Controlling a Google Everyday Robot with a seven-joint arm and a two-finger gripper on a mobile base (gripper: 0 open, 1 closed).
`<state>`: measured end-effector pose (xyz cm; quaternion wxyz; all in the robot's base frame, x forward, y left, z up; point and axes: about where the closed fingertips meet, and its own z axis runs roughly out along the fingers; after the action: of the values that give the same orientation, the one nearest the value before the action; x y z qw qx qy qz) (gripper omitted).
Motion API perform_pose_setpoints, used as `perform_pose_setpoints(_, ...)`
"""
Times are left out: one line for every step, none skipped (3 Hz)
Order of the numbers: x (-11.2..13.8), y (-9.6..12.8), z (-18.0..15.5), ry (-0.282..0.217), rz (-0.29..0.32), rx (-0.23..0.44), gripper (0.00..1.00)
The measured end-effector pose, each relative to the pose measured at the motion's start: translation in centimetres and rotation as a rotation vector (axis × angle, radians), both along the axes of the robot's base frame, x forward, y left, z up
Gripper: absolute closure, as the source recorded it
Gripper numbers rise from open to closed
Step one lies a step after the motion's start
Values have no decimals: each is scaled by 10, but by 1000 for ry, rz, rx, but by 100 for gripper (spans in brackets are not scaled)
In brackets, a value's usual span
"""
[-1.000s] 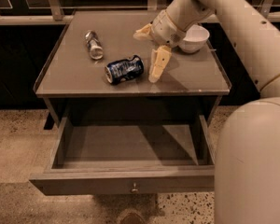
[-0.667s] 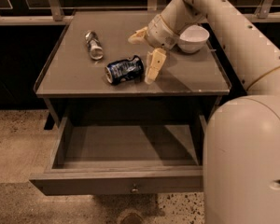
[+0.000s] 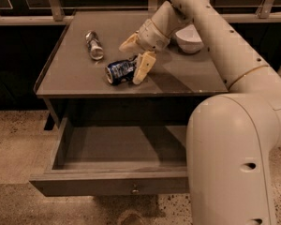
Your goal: Place pepsi can into top drawer
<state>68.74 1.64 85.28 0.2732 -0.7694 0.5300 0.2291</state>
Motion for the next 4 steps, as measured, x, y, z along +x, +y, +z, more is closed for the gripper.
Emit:
perform_pose_setpoints(0,0,0,0,0,0,42)
perform_pose_setpoints(0,0,0,0,0,0,65)
perform_pose_setpoints(0,0,0,0,0,1,88)
perform_pose_setpoints(-7,-4,5,-10,0,38,100)
